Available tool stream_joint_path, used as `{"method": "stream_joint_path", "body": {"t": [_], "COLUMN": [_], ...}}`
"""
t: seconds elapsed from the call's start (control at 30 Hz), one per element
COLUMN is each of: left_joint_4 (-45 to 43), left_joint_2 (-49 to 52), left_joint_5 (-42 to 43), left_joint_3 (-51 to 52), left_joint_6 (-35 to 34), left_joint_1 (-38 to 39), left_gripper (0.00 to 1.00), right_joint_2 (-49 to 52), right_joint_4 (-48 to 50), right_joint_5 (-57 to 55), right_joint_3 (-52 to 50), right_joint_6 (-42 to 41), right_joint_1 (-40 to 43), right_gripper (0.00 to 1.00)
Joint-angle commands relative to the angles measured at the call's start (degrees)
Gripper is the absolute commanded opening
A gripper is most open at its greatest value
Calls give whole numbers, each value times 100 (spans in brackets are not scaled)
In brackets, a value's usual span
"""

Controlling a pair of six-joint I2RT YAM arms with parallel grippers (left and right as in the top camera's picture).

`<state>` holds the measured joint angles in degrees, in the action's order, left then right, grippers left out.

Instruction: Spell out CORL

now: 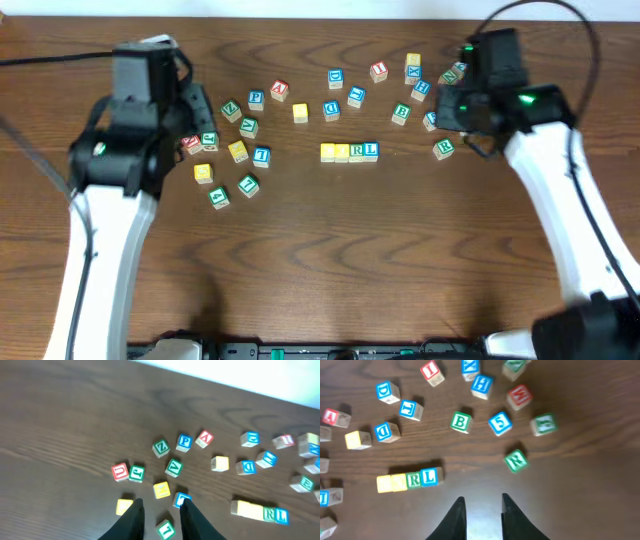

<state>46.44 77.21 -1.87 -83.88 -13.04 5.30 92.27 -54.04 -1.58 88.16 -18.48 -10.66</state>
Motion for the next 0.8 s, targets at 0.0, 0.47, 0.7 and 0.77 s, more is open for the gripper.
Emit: {"method": "stream_joint_path", "body": {"t": [0.0,0.47,0.7,0.77], "left_joint_4": [273,1311,1311,1311], "left_joint_2": [-284,-772,-761,-761], "left_joint_5": [-39,-914,-914,-914], "left_joint_3": [-101,-101,-101,-98], "left_joint_6": [627,743,743,743], "left_joint_1": [-15,-26,-24,-26], "left_gripper": [28,98,98,98], "right_joint_2": [-605,-2627,-3018,-3018], "right_joint_4": [-321,-1322,-1794,-1858], "right_joint_5": [-44,-881,-879,-879], "right_joint_3": [105,105,105,105], "right_joint_6": [302,549,546,546], "right_joint_1": [195,487,487,487], "right_gripper": [22,99,99,99]}}
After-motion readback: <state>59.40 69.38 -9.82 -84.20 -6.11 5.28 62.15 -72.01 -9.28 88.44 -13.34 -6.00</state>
